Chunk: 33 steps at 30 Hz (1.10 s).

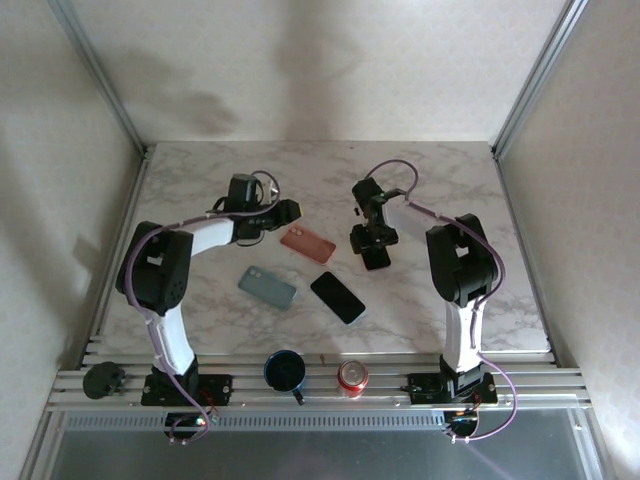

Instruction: Put the phone into the phone case

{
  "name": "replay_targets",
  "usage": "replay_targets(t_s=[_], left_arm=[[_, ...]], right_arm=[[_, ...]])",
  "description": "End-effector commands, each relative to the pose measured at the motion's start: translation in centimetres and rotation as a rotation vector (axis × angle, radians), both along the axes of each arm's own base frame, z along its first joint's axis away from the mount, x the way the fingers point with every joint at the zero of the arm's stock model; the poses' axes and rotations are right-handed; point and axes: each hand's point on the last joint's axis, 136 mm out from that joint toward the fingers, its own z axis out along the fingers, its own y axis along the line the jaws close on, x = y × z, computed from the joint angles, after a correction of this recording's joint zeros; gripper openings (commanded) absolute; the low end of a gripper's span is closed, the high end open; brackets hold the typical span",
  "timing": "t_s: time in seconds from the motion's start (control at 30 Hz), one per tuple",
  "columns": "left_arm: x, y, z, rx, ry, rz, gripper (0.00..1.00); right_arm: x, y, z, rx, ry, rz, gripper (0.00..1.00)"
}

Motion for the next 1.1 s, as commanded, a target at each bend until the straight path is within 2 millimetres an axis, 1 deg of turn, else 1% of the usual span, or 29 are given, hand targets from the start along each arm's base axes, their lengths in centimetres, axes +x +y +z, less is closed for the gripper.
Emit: replay_targets(t_s=[0.0, 0.1, 0.2, 0.33, 0.57, 0.83, 1.07], left_arm=[[0.4, -0.9, 0.1, -0.012, 0.003, -0.078, 0.39], [0.4, -1.9, -0.1, -0.012, 0.016, -0.143, 0.39], [0.4, -2.6, -1.0, -0.009, 0.041, -0.189, 0.39], [-0.3, -4.1, -1.5, -0.08, 0.074, -0.278, 0.41], [-1.0, -6.1, -2.3, -0.111, 0.106, -0.38, 0.44], [-2.4, -8.3, -1.7, -0.187, 0.111, -0.478, 0.46], [-3.4, -9.6, -1.8, -0.201, 0.124, -0.527, 0.48]], right_arm=[[-0.9, 1.3, 3.2, 0.024, -0.045, 0.083, 0.59], [-1.6, 1.9, 3.9, 0.014, -0.061, 0.125, 0.59], [-2.1, 2.2, 4.3, 0.008, -0.067, 0.144, 0.59], [-3.1, 2.9, 4.6, 0.009, -0.072, 0.182, 0.59], [-4.3, 4.0, 5.2, 0.02, -0.081, 0.22, 0.58], [-5.2, 5.0, 5.6, 0.023, -0.08, 0.253, 0.58], [-5.3, 5.7, 6.0, 0.024, -0.086, 0.273, 0.58]])
